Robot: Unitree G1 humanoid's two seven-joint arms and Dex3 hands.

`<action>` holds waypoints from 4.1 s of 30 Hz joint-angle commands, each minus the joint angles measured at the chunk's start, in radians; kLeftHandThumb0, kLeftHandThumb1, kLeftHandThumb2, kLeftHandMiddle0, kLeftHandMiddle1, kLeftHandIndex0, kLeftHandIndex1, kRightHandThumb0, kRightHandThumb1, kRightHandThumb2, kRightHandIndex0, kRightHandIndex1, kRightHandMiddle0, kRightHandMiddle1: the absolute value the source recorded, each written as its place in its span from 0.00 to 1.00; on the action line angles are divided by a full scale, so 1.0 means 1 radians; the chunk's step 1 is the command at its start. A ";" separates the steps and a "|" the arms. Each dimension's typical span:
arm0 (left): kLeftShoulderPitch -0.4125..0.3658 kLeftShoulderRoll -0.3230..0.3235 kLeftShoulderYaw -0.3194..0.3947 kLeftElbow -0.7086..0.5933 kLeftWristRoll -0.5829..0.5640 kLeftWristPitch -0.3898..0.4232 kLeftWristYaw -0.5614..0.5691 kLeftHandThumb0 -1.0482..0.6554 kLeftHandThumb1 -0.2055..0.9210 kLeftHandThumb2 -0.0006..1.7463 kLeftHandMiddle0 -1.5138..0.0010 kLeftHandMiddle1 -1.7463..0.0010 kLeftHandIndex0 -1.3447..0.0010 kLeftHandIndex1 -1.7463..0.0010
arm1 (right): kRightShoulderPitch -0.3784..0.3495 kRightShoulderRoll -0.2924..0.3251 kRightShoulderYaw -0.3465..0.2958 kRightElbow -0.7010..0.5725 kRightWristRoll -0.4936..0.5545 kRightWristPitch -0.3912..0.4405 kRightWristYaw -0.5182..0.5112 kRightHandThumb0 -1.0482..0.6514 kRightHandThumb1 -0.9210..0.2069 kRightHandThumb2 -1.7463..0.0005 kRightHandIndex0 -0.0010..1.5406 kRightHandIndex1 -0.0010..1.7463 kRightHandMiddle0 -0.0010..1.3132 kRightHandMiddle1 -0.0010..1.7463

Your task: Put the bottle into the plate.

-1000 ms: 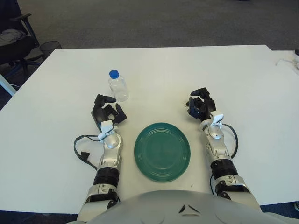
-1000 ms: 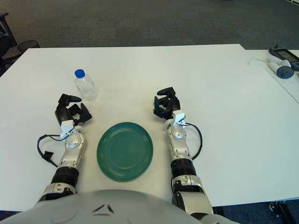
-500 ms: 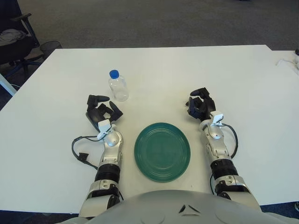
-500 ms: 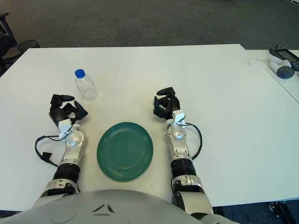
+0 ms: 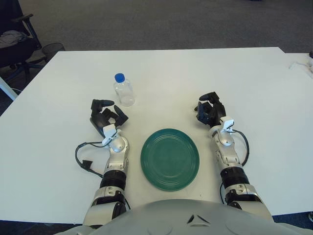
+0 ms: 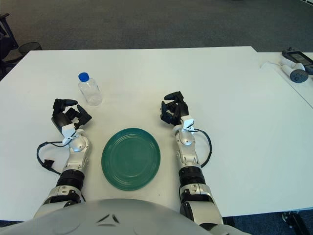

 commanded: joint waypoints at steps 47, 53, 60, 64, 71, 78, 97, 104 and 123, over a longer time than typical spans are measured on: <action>0.061 0.105 -0.086 -0.026 0.037 0.177 -0.230 0.00 1.00 0.12 1.00 1.00 1.00 1.00 | 0.023 0.010 0.000 0.023 0.008 0.043 0.005 0.61 0.34 0.40 0.31 0.95 0.20 1.00; 0.055 0.099 -0.084 -0.018 0.039 0.175 -0.208 0.00 1.00 0.12 1.00 1.00 1.00 1.00 | 0.023 0.007 0.001 0.029 -0.002 0.034 -0.005 0.61 0.34 0.41 0.31 0.94 0.20 1.00; 0.048 0.097 -0.085 -0.006 0.040 0.164 -0.194 0.00 1.00 0.12 1.00 1.00 1.00 1.00 | 0.021 0.002 0.005 0.032 -0.011 0.032 -0.010 0.61 0.34 0.41 0.31 0.95 0.19 1.00; 0.044 0.098 -0.086 0.002 0.042 0.160 -0.187 0.00 1.00 0.12 1.00 1.00 1.00 1.00 | 0.020 0.001 0.006 0.033 -0.009 0.032 -0.007 0.61 0.34 0.41 0.31 0.95 0.19 1.00; -0.031 0.115 -0.070 0.118 0.016 0.171 -0.203 0.00 1.00 0.13 1.00 1.00 1.00 1.00 | 0.017 0.001 0.006 0.036 -0.004 0.032 -0.003 0.61 0.35 0.40 0.32 0.94 0.19 1.00; -0.111 0.125 -0.055 0.254 -0.018 0.155 -0.224 0.00 1.00 0.12 1.00 1.00 1.00 1.00 | 0.020 0.004 0.008 0.032 0.000 0.037 0.001 0.61 0.35 0.40 0.33 0.94 0.19 1.00; -0.204 0.137 -0.069 0.393 -0.001 0.089 -0.194 0.00 1.00 0.11 1.00 1.00 1.00 1.00 | 0.035 0.008 0.014 -0.001 -0.004 0.065 -0.007 0.61 0.36 0.39 0.33 0.94 0.20 1.00; -0.219 0.139 -0.075 0.420 0.005 0.079 -0.173 0.00 1.00 0.10 1.00 1.00 1.00 1.00 | 0.035 0.009 0.016 0.000 -0.007 0.061 -0.011 0.61 0.36 0.39 0.33 0.94 0.20 1.00; -0.290 0.169 -0.090 0.493 0.004 0.082 -0.183 0.00 1.00 0.08 1.00 1.00 1.00 1.00 | 0.035 0.015 0.020 -0.001 0.003 0.065 -0.013 0.61 0.37 0.38 0.33 0.95 0.20 1.00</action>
